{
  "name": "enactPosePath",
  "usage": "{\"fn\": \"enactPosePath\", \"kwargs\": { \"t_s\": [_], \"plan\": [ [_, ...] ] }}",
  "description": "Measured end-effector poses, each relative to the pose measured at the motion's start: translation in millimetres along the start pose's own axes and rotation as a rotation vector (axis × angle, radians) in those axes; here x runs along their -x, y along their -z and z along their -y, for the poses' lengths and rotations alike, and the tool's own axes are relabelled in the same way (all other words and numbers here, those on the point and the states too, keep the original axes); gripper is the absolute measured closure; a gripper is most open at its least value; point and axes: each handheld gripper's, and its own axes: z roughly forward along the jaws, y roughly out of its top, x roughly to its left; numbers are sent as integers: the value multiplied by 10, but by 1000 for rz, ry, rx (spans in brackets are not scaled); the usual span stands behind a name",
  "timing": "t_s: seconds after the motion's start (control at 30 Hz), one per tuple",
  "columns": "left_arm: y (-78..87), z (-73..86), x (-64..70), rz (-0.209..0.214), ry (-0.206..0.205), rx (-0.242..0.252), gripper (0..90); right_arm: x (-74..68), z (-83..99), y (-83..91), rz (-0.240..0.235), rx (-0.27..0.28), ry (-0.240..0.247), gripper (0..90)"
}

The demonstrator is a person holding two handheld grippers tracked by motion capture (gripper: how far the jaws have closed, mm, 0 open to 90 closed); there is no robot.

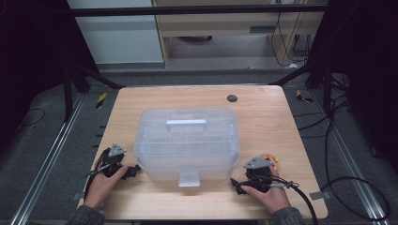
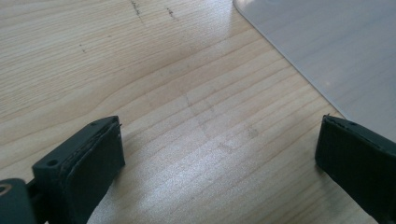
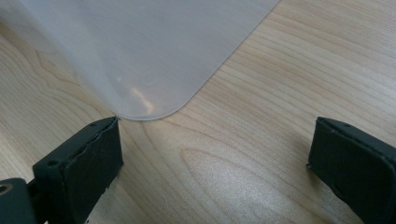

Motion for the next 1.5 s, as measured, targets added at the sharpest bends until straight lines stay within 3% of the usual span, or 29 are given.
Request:
{"fn": "enactPosePath", "kwargs": {
  "t_s": [0.27,0.5,0.63,0.9,1.3,1.33,1.43,1.5],
  "plan": [
    [80,2,-10,3,-5,-4,43,-13,-22,20,-6,-34,15,29],
    [204,0,23,11,-28,8,28,-71,-24,128,0,-84,87,65],
    [240,8,47,18,-48,4,27,-99,-55,203,-7,-94,98,90],
    [316,42,96,35,-58,10,31,-40,-232,342,6,-112,111,204],
    [463,83,263,77,-92,-5,30,62,-685,946,24,-102,174,229],
    [485,98,279,81,-94,-5,31,96,-776,1052,37,-99,179,248],
    [494,112,284,88,-94,-10,31,136,-868,1134,49,-99,180,263],
    [506,122,284,94,-91,-16,32,200,-1024,1248,59,-100,199,317]
  ]
}}
